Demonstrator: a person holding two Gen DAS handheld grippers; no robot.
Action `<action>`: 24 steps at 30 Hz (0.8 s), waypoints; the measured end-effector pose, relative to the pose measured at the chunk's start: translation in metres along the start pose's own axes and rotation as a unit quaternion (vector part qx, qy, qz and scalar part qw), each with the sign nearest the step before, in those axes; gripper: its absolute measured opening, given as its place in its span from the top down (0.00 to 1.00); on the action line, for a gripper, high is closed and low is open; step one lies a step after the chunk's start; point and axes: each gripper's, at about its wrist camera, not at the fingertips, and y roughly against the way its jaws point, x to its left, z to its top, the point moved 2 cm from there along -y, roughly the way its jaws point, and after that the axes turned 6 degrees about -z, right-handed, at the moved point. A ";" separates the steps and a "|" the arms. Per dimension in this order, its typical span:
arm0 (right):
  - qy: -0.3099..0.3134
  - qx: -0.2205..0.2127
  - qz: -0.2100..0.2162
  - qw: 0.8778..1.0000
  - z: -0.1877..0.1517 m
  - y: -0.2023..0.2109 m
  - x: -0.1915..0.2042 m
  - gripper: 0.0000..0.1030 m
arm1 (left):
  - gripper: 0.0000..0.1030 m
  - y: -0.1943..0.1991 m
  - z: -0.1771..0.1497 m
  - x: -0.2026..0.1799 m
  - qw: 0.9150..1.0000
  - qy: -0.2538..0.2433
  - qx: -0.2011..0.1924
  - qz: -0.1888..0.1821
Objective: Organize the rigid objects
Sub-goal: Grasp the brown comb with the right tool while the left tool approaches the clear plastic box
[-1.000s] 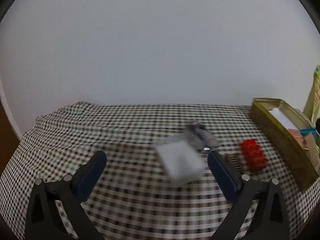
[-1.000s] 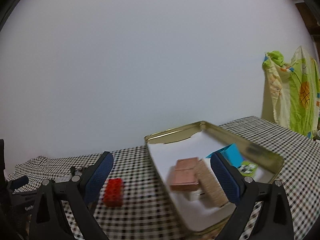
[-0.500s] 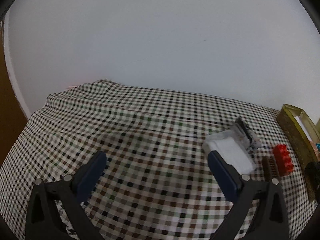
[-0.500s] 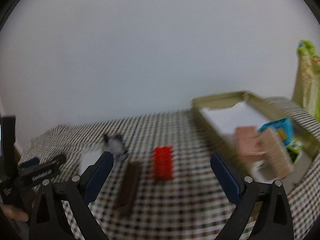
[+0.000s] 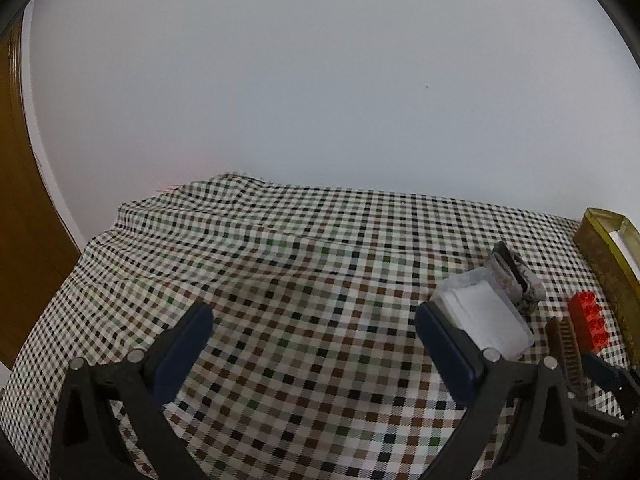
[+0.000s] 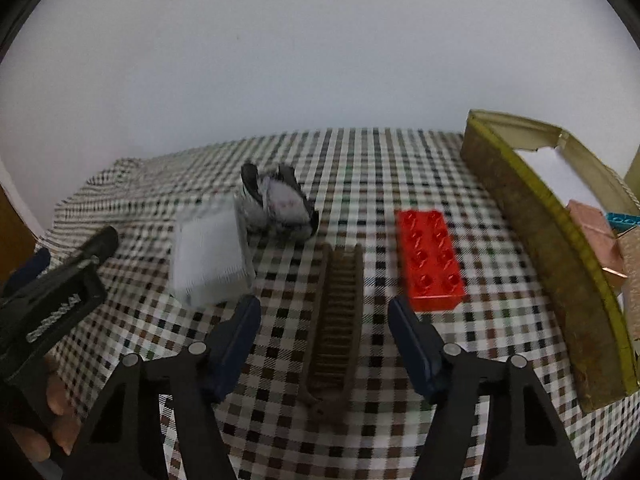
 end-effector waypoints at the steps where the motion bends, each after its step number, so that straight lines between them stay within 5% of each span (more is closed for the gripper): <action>1: 0.004 -0.002 -0.006 1.000 0.000 0.001 0.002 0.39 | 0.01 0.000 0.000 -0.001 1.000 -0.002 -0.002 0.002; 3: 0.022 0.002 -0.026 0.999 -0.002 0.000 0.008 0.41 | 0.01 -0.001 0.001 -0.003 1.000 -0.006 -0.006 0.006; 10: 0.056 -0.006 -0.003 0.998 -0.004 0.005 0.017 0.73 | 0.01 -0.005 0.001 -0.005 1.000 -0.011 -0.018 0.011; 18: 0.019 -0.021 0.117 0.993 -0.003 0.013 0.004 0.73 | 0.01 -0.002 0.001 -0.009 0.999 -0.020 -0.025 0.011; 24: 0.021 -0.087 0.128 0.988 -0.007 0.043 -0.008 0.73 | 0.01 0.000 0.001 -0.009 0.999 -0.019 -0.026 0.005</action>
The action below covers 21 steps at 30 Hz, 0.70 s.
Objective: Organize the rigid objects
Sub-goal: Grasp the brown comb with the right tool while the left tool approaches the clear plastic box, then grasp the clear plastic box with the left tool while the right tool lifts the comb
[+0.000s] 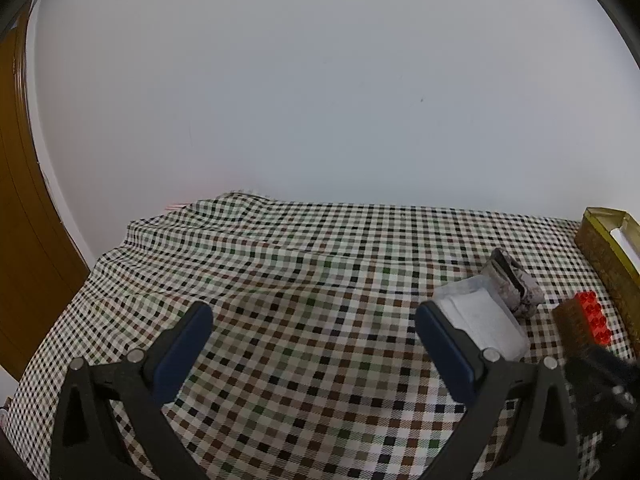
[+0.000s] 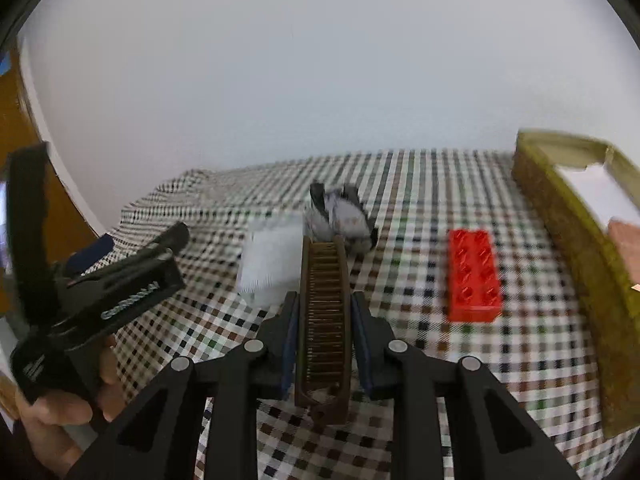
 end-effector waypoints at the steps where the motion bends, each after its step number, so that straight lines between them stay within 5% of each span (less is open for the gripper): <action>1: 0.001 -0.010 -0.001 1.000 0.001 0.005 -0.002 0.73 | 0.01 0.000 0.000 0.000 1.000 0.000 0.001 -0.004; 11: 0.021 -0.124 -0.083 0.989 0.008 0.065 -0.038 0.73 | 0.01 -0.002 -0.009 -0.021 0.993 0.029 0.054 -0.101; 21: 0.024 -0.142 -0.085 0.986 0.015 0.073 -0.052 0.73 | 0.01 -0.039 -0.003 -0.076 0.990 0.007 0.106 -0.090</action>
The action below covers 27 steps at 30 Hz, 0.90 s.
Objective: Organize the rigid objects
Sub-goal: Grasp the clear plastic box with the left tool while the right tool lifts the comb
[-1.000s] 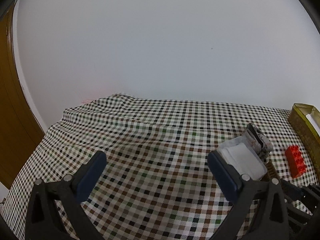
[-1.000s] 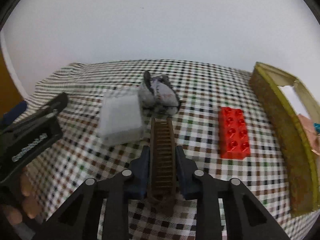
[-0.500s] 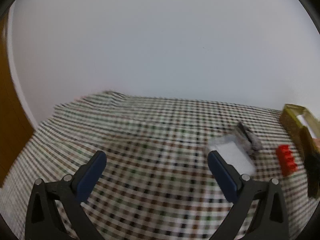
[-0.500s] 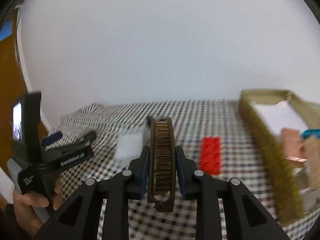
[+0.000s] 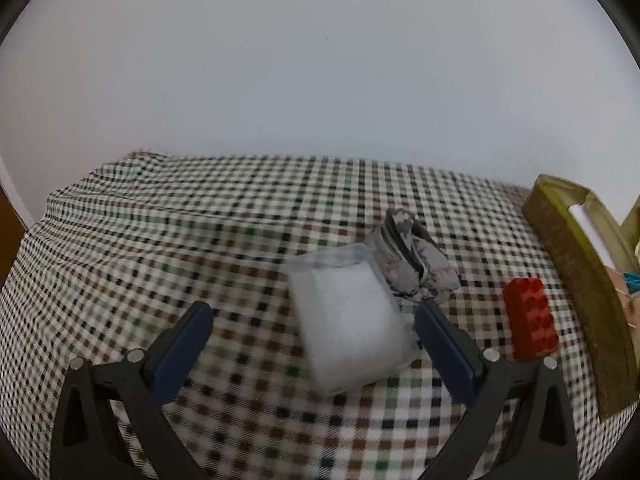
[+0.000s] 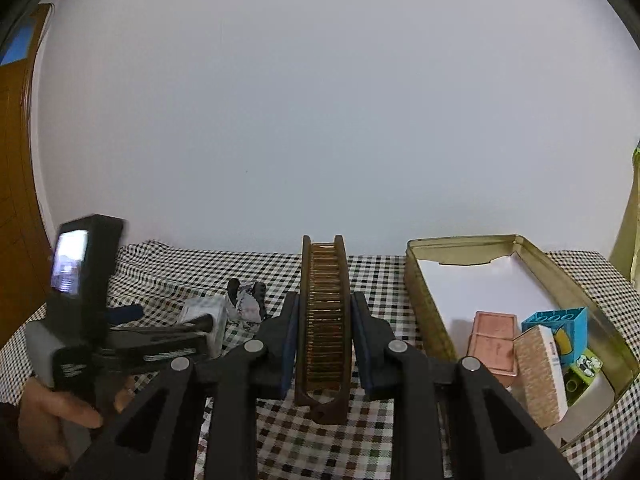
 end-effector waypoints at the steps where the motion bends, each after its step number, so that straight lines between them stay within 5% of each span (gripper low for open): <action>1: 0.000 -0.001 -0.001 1.000 0.000 0.001 -0.002 0.73 | 0.01 -0.005 0.002 -0.002 1.000 0.003 0.009 0.001; 7: -0.017 -0.003 0.000 1.000 0.005 0.005 -0.015 0.73 | 0.12 -0.022 0.007 0.003 0.999 0.022 0.042 0.011; 12: -0.036 -0.006 -0.005 0.999 0.008 0.004 -0.030 0.73 | 0.48 -0.011 0.005 0.011 0.999 0.025 0.028 0.004; 20: -0.024 -0.007 -0.003 1.000 0.004 0.005 -0.026 0.73 | 0.47 0.004 -0.004 0.026 0.997 0.065 0.006 -0.031; 27: -0.013 -0.028 -0.016 0.999 0.004 0.011 -0.024 0.73 | 0.47 0.049 -0.006 0.023 0.992 0.067 -0.106 0.007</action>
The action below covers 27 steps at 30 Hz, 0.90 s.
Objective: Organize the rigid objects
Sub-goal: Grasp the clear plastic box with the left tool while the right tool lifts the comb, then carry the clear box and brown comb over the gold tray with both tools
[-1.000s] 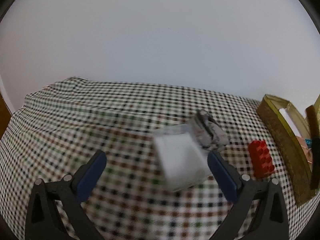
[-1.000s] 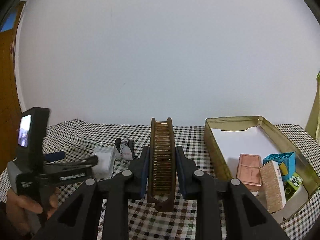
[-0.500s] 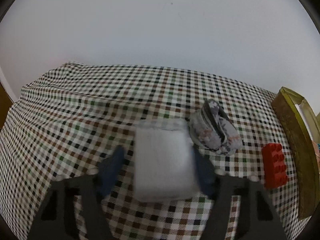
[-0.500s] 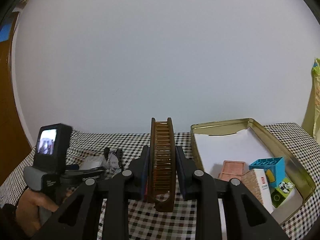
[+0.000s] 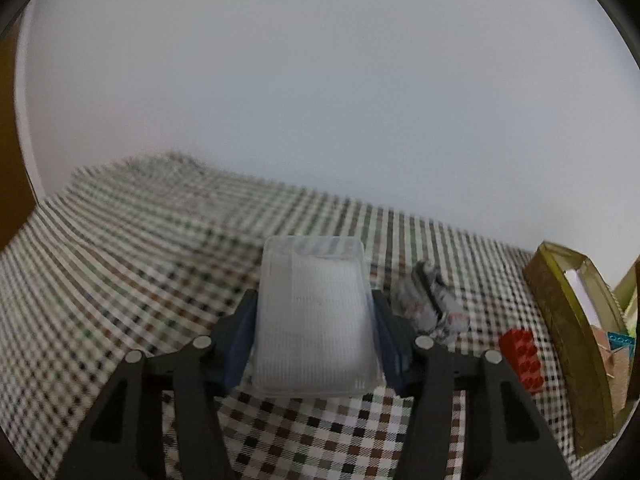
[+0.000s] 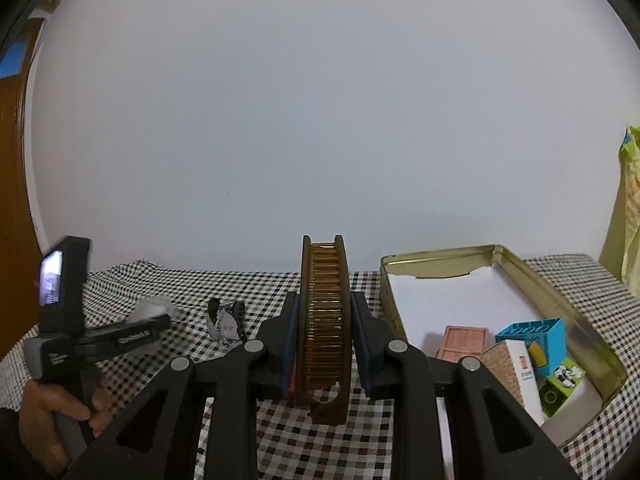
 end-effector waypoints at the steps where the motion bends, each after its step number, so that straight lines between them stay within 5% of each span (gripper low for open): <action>1: 0.002 -0.001 -0.002 1.000 0.000 0.001 0.001 0.73 | 0.47 0.005 0.001 -0.005 1.000 -0.009 -0.015 0.007; 5: -0.001 -0.005 -0.005 1.000 0.000 0.001 -0.004 0.73 | 0.47 0.013 0.003 -0.020 0.998 -0.037 -0.046 0.017; 27: 0.030 -0.035 -0.021 0.999 0.002 0.014 -0.028 0.73 | 0.47 0.028 -0.024 -0.065 0.998 -0.048 -0.035 -0.007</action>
